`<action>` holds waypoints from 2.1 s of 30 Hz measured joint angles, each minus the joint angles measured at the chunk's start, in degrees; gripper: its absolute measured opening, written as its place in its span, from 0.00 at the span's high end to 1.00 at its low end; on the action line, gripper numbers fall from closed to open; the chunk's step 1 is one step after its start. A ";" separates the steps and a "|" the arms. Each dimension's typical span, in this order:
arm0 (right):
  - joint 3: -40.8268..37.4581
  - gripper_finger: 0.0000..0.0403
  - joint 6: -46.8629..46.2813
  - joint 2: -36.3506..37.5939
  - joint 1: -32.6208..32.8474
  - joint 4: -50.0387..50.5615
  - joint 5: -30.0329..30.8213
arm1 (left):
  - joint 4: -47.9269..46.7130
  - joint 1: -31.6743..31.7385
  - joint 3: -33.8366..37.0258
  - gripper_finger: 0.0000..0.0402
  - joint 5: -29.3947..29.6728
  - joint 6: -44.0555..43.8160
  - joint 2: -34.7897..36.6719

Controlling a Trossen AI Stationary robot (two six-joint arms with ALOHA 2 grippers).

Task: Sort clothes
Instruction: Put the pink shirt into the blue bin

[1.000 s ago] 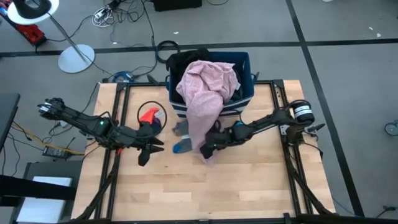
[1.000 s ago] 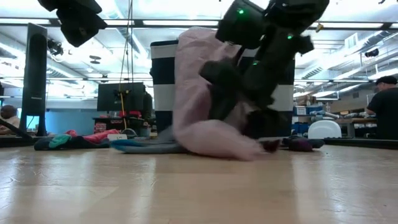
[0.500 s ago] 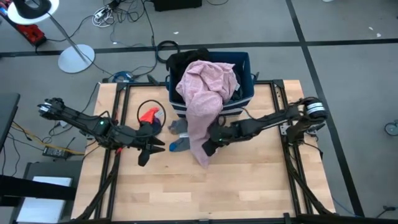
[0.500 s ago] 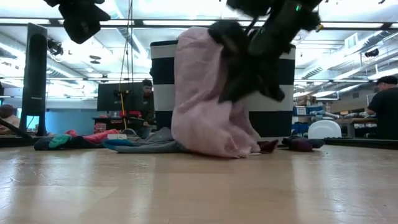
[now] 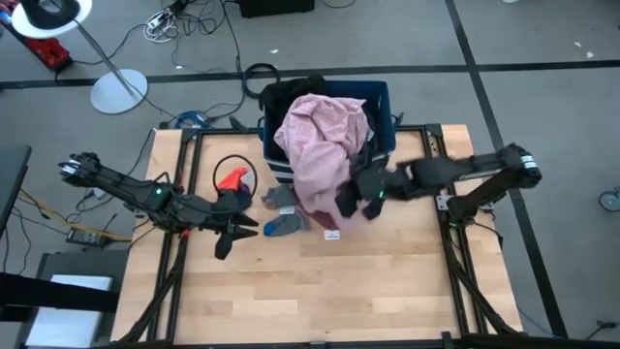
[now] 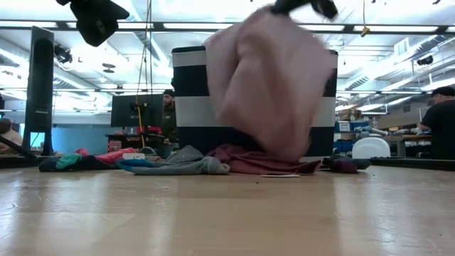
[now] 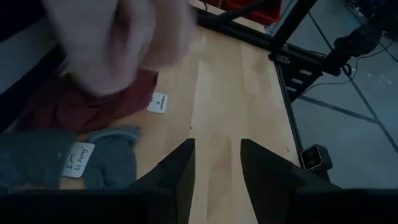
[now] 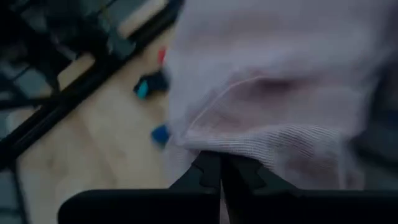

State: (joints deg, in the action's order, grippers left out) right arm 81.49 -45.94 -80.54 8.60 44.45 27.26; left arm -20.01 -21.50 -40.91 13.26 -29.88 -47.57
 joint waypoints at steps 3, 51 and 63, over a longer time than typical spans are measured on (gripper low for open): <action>11.66 1.00 4.99 -2.11 -2.61 8.81 3.00 | 0.07 0.00 0.00 0.67 0.17 1.34 0.00; 30.87 1.00 35.04 -32.71 -46.08 23.14 -27.93 | 1.25 0.04 0.00 0.67 9.55 -0.38 0.74; 26.45 1.00 35.23 -41.69 -48.13 24.78 -31.95 | 0.81 0.02 0.00 0.67 9.33 -0.77 0.72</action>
State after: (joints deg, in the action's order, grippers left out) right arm 107.94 -10.71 -122.23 -39.53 69.23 -4.68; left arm -19.20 -21.47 -40.91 22.59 -30.65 -46.85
